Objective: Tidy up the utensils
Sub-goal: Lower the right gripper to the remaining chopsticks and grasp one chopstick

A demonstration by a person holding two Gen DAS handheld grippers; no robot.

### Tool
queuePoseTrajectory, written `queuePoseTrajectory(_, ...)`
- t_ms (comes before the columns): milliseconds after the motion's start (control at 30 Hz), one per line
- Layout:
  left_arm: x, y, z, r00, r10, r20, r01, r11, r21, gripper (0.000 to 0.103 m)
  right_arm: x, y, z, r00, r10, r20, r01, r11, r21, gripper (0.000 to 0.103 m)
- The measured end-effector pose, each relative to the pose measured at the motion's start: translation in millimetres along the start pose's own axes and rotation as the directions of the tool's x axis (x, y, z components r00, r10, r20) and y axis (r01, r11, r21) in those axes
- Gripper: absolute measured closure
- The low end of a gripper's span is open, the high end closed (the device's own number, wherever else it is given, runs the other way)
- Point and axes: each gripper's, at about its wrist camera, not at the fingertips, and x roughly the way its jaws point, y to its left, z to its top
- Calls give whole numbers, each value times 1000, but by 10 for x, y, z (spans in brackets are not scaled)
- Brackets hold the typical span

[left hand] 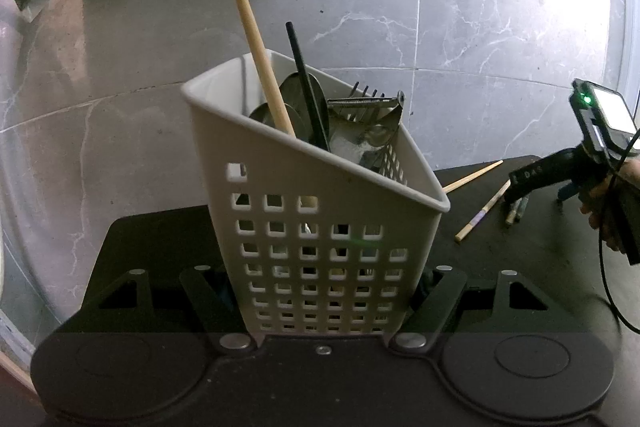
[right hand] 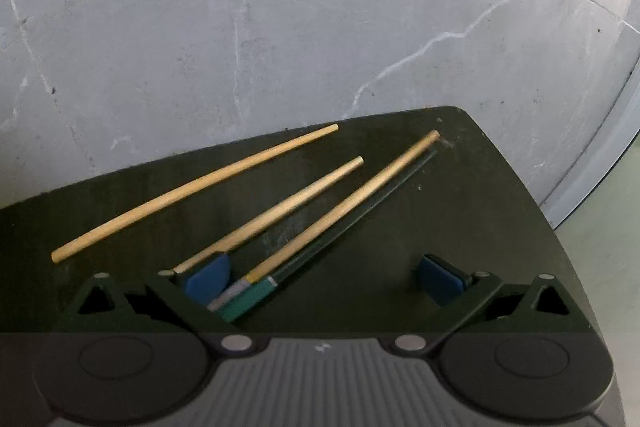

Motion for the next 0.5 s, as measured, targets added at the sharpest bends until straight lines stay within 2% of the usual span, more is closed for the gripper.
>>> queuePoseTrajectory(67,5,5,0,1000,-2,0,2,1000,0,27,-41,-28,-56,1000,5,0,-5,1000,-4,3)
queuePoseTrajectory(267,6,19,-7,1000,-2,0,2,1000,-1,27,-164,-144,-119,999,44,-18,-45,997,-57,20)
queuePoseTrajectory(433,7,16,-4,1000,-1,0,1,1000,0,27,-63,-282,41,997,48,-61,-52,997,-54,20)
queuePoseTrajectory(500,8,13,-1,1000,0,0,0,1000,1,27,-7,-303,107,997,46,-62,-49,998,-50,25)
